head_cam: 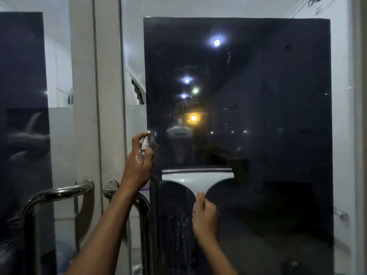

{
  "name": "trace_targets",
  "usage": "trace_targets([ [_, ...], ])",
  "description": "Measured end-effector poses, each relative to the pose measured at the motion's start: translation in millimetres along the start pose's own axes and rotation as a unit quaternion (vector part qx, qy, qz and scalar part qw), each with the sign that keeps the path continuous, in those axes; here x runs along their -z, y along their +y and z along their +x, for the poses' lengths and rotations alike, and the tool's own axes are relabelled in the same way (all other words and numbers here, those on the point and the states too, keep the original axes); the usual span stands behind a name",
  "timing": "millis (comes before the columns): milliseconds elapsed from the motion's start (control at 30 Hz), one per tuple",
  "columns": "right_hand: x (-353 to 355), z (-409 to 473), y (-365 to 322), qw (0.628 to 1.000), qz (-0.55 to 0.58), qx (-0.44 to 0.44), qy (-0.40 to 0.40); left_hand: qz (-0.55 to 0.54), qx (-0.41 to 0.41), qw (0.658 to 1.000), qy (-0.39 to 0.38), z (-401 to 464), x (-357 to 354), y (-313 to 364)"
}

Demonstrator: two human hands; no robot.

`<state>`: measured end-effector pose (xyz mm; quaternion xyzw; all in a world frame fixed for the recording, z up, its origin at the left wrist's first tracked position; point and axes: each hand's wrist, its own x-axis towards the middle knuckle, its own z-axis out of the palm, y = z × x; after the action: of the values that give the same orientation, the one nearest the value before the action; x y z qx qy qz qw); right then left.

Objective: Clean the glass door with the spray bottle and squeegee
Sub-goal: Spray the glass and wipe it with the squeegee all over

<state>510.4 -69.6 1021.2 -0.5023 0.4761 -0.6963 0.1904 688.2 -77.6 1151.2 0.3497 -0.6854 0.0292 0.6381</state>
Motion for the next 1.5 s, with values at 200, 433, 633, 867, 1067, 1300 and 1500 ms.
trace_targets([
  [200, -19.9, 16.9, -16.7, 1.0, -0.015, 0.014, -0.007, -0.015, -0.006, 1.0, 0.011, -2.1, 0.9, 3.0],
  [433, 2.6, -66.2, 96.6, 0.979, -0.111, -0.171, -0.013, -0.034, 0.006, 0.999, 0.005, -2.1, 2.1, 4.2],
  [633, 8.3, -73.5, 91.2, 0.988, -0.053, -0.141, -0.018, -0.026, 0.021, 0.999, -0.015, -5.1, -3.5, 7.8],
  [867, -30.4, -13.8, 18.3, 0.998, 0.049, 0.011, -0.033, -0.04, 0.018, 0.999, -0.005, -9.8, -6.2, 14.3],
  [1067, -31.7, -47.5, 71.5, 0.995, -0.03, -0.081, -0.043, -0.072, 0.018, 0.997, 0.006, -21.4, -10.8, 18.1],
  [1300, -5.5, -105.6, 139.9, 0.985, -0.073, -0.156, -0.027, -0.077, 0.016, 0.997, 0.003, -25.0, -10.9, 21.9],
  [1500, -4.1, -46.6, 64.2, 0.999, 0.041, -0.023, 0.005, -0.085, 0.006, 0.996, -0.005, -23.4, -14.1, 19.9],
])
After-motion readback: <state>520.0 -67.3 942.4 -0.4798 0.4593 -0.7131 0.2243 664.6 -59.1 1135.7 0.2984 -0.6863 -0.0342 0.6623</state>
